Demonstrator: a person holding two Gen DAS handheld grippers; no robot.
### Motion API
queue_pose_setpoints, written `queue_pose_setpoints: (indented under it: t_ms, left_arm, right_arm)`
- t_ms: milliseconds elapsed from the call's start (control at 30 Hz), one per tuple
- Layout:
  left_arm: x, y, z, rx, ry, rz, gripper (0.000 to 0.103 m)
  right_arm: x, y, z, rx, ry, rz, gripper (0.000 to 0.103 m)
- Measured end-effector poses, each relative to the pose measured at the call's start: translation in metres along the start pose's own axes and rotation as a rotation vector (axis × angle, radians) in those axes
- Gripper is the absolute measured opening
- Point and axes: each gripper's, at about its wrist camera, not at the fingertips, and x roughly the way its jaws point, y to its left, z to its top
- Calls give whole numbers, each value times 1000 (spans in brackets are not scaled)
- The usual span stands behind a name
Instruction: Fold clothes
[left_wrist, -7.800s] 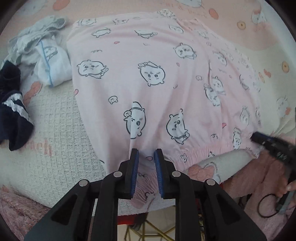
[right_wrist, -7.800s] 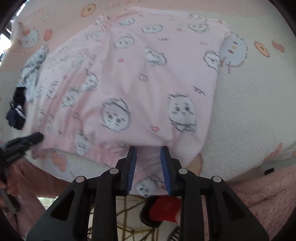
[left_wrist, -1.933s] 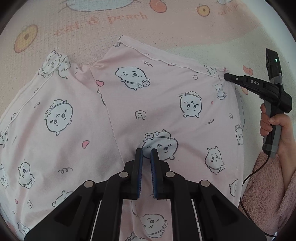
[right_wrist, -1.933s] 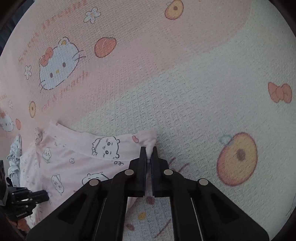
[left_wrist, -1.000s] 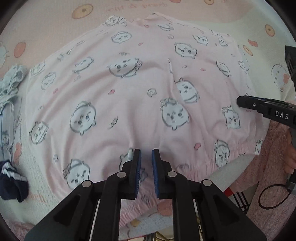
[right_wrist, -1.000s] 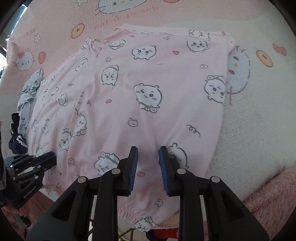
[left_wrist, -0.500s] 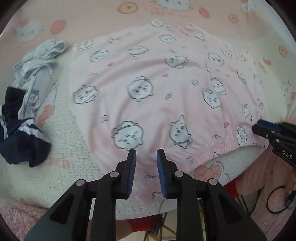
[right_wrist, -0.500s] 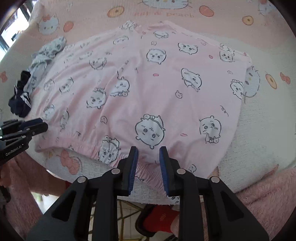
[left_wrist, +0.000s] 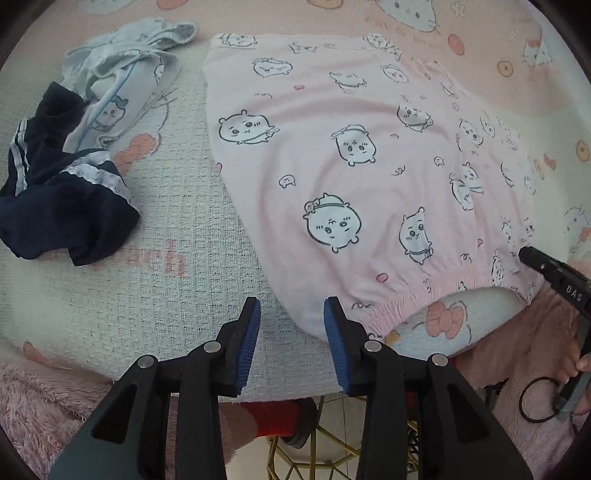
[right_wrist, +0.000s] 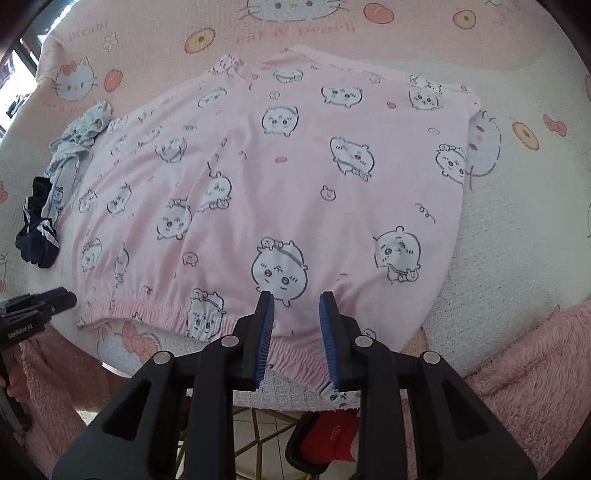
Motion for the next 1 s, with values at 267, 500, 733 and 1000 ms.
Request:
queue_pose_setpoints:
  t_ms: [267,500,733,1000]
  left_arm:
    - [-23,43,79,-58,-57,-118,38]
    - [10,77,210,-128,-147,-67,38]
    - [59,110,270,-180,-132,-141,38]
    - [80,122,285,-166,-173,-227,24]
  right_arm:
    - [-23,17,36,-58,-43,101,26]
    - [-23,72,167,-145,-130,160,31]
    - [64,108,292,-204,-84,99,31]
    - [135,132,325,-393,22,81,32]
